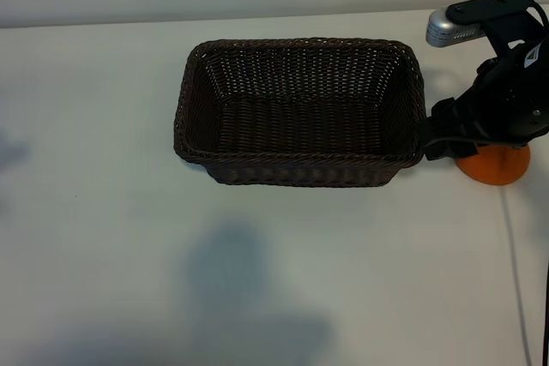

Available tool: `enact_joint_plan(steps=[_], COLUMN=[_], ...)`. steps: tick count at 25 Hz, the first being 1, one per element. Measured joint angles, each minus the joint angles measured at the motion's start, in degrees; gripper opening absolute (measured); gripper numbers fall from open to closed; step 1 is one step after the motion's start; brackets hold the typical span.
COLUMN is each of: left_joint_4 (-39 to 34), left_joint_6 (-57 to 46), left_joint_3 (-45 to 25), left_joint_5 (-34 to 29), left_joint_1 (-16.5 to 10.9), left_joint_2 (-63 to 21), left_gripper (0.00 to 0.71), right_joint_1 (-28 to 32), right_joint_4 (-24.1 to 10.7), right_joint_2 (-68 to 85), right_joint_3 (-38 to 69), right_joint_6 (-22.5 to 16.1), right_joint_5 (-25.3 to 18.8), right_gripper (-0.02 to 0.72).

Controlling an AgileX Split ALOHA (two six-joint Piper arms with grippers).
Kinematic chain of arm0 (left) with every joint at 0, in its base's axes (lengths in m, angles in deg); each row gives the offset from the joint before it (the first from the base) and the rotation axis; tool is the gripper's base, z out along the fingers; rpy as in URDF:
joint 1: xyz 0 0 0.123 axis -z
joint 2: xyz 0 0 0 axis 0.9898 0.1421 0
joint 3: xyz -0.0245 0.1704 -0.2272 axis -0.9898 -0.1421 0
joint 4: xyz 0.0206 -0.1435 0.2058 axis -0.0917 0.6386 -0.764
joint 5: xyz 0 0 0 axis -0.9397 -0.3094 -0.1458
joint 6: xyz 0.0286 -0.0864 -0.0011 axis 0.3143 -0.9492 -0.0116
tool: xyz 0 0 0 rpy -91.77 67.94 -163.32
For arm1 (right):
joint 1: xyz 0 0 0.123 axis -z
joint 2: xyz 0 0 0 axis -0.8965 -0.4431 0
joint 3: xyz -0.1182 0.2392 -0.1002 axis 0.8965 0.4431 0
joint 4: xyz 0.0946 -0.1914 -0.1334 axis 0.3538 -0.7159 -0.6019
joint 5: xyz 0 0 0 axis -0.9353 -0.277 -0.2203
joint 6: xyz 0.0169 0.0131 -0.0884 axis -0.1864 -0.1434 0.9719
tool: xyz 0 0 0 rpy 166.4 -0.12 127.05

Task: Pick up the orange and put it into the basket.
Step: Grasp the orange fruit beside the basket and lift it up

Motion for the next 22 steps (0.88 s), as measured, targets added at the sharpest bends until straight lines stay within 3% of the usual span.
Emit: enact_joint_plan(steps=[6,15,18,22], left_joint_4=[-0.2,-0.7,1.8,2.3], left_joint_6=[1.6,2.4,2.4,2.4], left_joint_3=[-2.5,-27.4,-31.3,-33.7], left_joint_5=[-5.3,-4.6,-6.5,-8.0], left_joint_1=[1.1,4.7,5.1,5.2], left_joint_2=[-14.9,-38.3,-44.8,-45.8], left_gripper=[0.597,0.596,0.596,0.596], right_joint_1=[0.0,0.0,0.0,0.0], right_joint_4=[0.0,0.0,0.0,0.1], right_joint_2=[0.0,0.0,0.0,0.0], right_joint_3=[0.0,0.0,0.0,0.0], right_joint_6=[0.8,0.8,0.8,0.9], right_joint_5=[0.0,1.0,1.3,2.5], right_gripper=[0.581,0.581,0.581,0.581])
